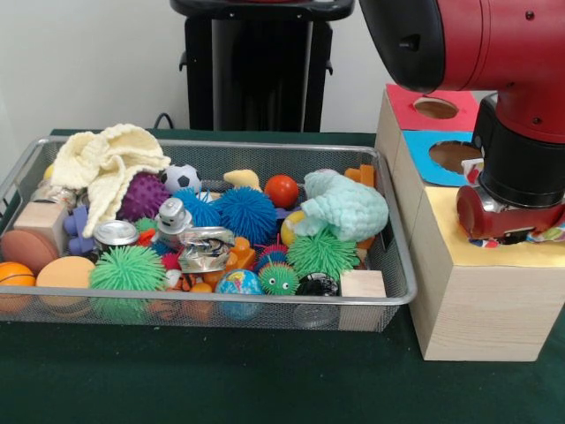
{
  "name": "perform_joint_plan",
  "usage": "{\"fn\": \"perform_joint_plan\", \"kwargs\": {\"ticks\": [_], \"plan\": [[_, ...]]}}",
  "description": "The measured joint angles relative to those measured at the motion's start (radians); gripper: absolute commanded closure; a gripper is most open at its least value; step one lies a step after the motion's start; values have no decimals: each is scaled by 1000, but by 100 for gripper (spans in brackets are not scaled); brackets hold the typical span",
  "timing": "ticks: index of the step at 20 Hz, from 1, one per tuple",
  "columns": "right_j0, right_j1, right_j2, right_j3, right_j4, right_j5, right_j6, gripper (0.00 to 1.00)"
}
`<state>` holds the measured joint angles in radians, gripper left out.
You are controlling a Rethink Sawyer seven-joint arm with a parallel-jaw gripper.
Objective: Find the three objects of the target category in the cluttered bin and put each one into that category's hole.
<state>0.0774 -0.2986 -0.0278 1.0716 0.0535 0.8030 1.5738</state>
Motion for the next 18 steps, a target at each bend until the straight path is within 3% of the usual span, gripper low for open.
{"fn": "perform_joint_plan", "kwargs": {"ticks": [18], "plan": [[7, -6, -12, 20, 9, -35, 0, 0]]}}
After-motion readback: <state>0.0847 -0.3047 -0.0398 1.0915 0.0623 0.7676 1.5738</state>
